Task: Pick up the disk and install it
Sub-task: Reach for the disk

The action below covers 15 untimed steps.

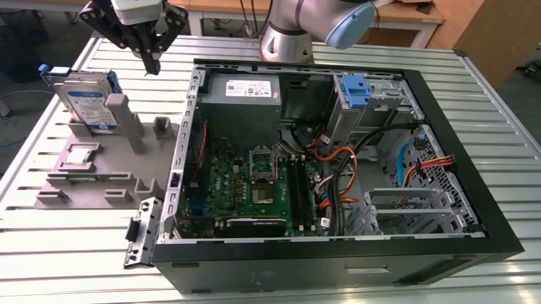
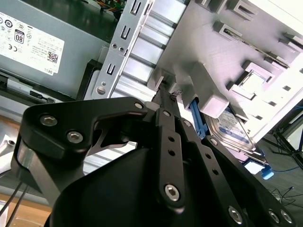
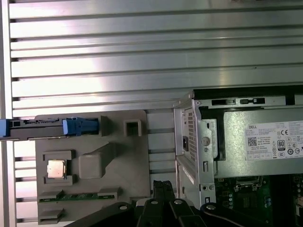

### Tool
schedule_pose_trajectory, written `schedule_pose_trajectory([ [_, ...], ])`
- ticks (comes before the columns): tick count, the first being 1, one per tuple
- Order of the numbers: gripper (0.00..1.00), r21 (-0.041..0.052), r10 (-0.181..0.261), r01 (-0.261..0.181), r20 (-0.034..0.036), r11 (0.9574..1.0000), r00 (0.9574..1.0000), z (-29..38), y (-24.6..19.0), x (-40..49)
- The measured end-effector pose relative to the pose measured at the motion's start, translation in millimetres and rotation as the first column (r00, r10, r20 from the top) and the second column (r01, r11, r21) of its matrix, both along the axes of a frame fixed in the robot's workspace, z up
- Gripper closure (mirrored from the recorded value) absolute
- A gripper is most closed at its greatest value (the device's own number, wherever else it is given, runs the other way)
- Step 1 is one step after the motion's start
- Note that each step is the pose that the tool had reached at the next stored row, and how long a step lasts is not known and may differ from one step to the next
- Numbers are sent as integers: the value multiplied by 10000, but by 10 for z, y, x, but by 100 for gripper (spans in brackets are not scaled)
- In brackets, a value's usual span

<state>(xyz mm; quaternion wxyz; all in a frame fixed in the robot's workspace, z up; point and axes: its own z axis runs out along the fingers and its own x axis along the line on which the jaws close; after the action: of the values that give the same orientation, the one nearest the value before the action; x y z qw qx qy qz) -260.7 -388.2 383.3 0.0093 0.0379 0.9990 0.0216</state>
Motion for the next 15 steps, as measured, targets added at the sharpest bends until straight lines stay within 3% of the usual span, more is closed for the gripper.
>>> schedule_pose_trajectory([
  [8,90,0,0,0,0,10000,10000,-2,0,-30],
  [10,90,0,0,0,-1,10000,10000,-11,0,-134],
  [14,90,0,0,0,0,10000,10000,-11,0,-139],
  [15,90,0,0,0,0,10000,10000,-16,0,-197],
])
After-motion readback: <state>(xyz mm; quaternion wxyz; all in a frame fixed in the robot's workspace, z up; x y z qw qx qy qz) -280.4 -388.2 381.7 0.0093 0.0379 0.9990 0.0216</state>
